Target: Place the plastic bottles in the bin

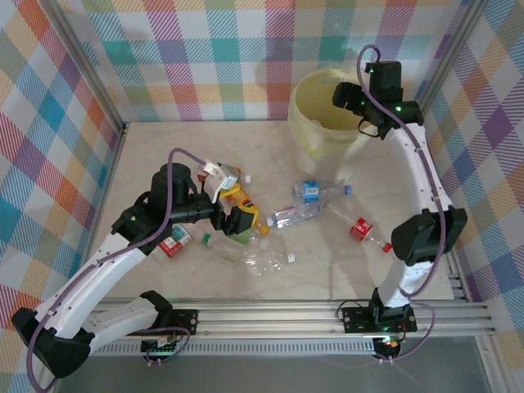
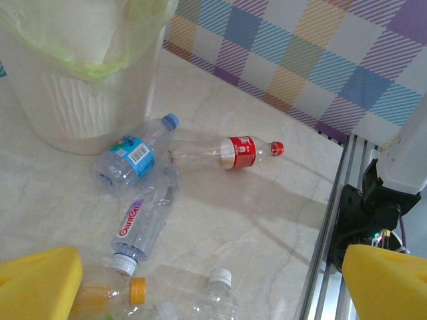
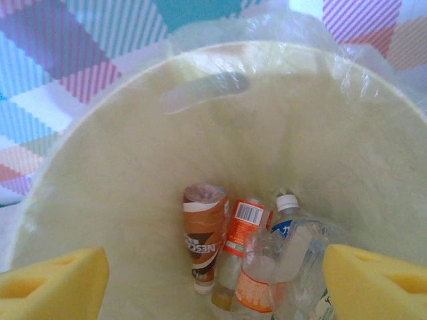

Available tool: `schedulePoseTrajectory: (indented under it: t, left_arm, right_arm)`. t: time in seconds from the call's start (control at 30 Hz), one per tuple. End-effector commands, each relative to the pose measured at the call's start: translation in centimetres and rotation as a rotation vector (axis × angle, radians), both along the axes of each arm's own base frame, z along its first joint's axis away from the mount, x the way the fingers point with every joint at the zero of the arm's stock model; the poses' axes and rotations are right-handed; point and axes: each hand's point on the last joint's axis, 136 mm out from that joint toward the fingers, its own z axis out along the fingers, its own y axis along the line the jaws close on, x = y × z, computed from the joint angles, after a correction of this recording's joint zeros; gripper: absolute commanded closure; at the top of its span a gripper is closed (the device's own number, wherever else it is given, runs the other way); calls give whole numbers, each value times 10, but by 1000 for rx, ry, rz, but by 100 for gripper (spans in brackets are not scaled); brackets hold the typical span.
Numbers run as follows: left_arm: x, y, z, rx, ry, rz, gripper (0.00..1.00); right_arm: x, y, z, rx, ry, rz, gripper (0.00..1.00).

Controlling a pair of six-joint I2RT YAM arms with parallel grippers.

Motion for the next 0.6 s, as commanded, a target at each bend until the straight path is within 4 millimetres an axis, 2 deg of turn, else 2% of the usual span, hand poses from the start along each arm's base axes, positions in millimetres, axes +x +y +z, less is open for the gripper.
schedulePoseTrajectory:
  t: [0.0,0.13,0.33,0.43,0.57]
  left_arm:
    - [-3,-3,9,-19,-15,-14,0]
    - [-4,-3,9,-22,-14,-20,0]
    - [-8,-5,11,-27,-16,-43,0]
    - [-11,-4,11,-24,-20,-57,0]
    - [-16,-5,11,-21,-26,-84,0]
  right_arm:
    - [-25,9,43,-3,-122,102,17]
    - [-54,21,49,10,-154,198,17]
    - [-103,28,50,42,-152,262,17]
    - [-128,38,40,59,-114,319,17]
    - [-168,61,7,74,-21,417,18]
